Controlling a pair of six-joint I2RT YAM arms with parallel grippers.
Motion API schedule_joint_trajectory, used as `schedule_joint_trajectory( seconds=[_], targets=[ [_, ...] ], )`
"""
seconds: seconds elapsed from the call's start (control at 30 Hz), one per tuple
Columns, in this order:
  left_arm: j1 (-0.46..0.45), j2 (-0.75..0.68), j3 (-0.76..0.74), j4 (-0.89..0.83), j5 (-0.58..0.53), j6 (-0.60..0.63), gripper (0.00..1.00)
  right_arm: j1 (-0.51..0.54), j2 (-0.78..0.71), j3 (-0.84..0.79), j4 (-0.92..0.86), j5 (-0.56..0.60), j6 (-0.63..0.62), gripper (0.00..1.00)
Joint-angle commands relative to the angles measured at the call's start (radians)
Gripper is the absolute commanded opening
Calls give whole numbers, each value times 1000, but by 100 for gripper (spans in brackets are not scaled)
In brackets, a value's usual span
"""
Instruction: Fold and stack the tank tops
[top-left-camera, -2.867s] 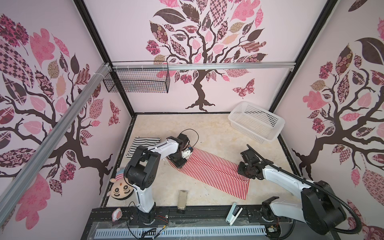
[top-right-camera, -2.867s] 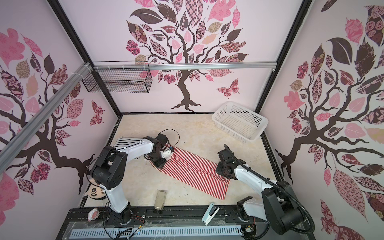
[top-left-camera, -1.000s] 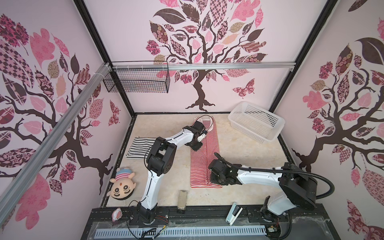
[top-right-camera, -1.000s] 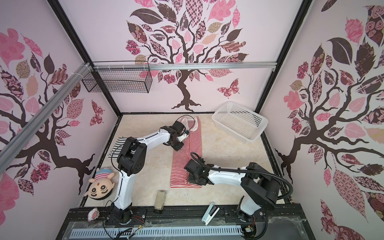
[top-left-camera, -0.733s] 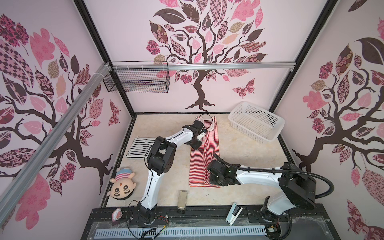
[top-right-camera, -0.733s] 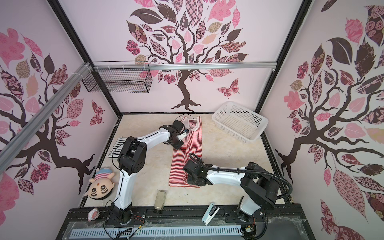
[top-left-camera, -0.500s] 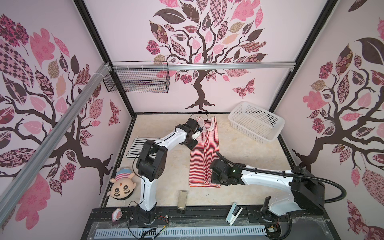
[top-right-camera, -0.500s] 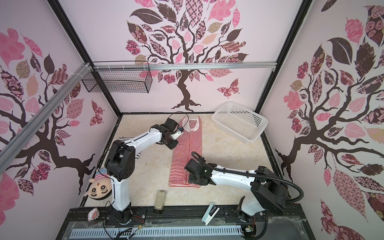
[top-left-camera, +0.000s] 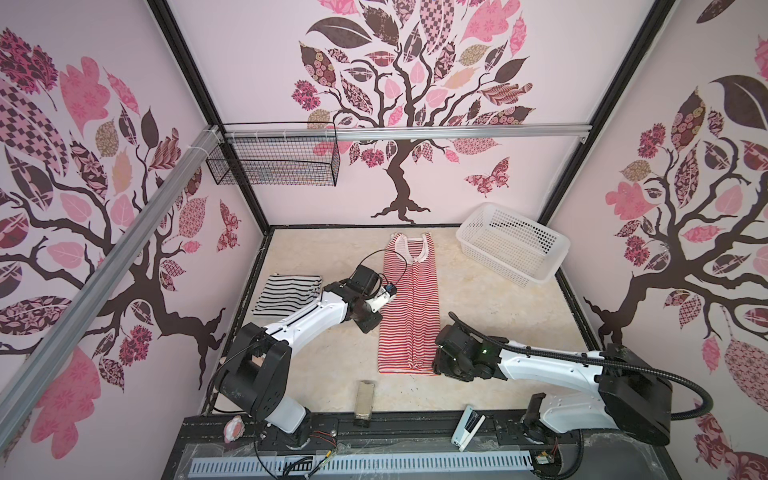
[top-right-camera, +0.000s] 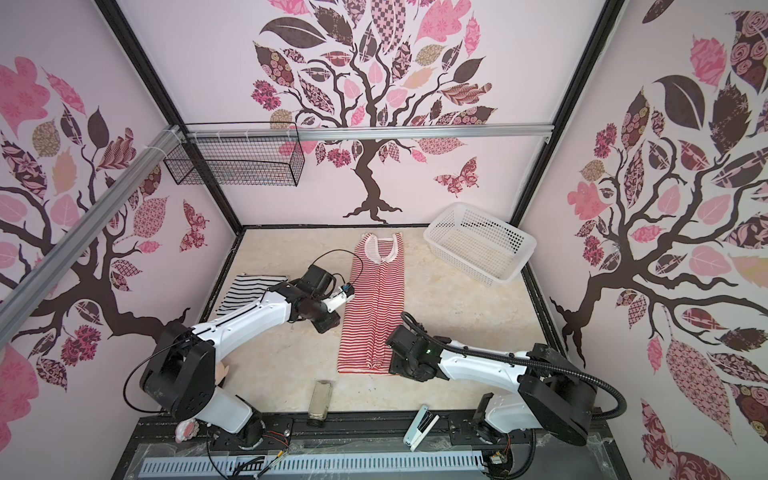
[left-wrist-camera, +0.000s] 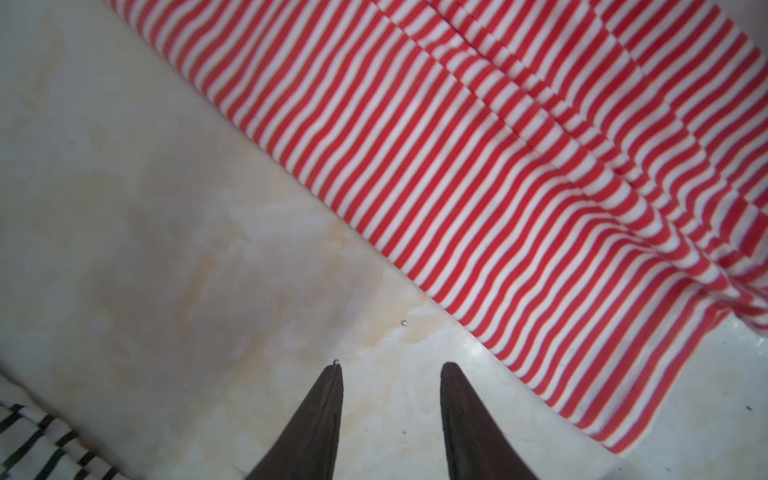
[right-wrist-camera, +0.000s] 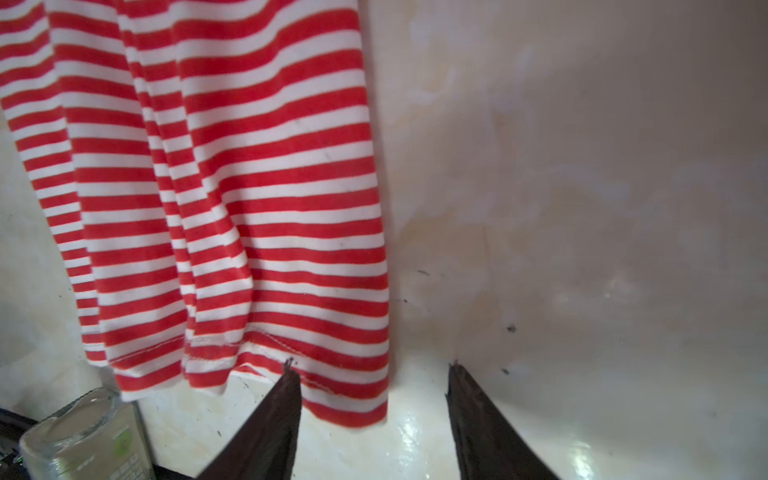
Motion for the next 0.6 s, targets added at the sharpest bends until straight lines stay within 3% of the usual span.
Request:
schedule_joint_trajectory(
  seconds=[0.0,0.3,0.57],
  targets=[
    [-7,-60,-63,68,59,19,43,-13,-17,-22,79,-66,32,58],
    [-14,-150,-147,64,129,32,44,-15,67,-30,133,-125,48,46],
    [-72,-200,-198,47,95,79,45,-20,15,-13,121,-99,45,9]
  ],
)
